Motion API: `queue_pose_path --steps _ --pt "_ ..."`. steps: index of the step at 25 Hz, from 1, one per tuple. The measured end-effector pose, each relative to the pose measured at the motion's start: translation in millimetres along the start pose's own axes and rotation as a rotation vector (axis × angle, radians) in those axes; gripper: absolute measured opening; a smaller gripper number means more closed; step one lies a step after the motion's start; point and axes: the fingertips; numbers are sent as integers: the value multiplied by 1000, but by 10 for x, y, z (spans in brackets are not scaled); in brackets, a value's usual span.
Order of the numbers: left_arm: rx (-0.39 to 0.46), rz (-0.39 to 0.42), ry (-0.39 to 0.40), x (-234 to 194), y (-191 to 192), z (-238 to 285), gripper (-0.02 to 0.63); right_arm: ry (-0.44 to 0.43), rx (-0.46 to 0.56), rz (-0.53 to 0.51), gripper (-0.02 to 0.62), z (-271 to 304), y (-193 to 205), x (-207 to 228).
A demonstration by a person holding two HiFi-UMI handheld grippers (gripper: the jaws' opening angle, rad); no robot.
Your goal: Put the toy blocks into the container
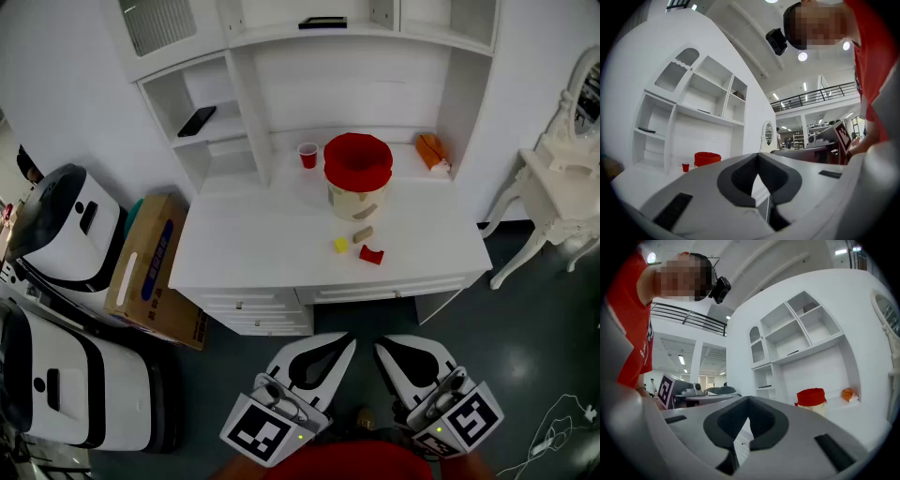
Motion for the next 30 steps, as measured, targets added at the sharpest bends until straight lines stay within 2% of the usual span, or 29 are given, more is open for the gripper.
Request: queue_pose_path --steps 19,30 --pt "8 -8 -1 -33 29 -67 12 7 8 3 14 11 22 -66" --pt "38 -25 1 -375 106 -116 12 55 4 2 17 301 54 -68"
Point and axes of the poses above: the fingertips, and each gripper's own axes: z forward along the fingers, x to its right, y out of its underside, and after that the axes turned 10 degrees about z, right-handed
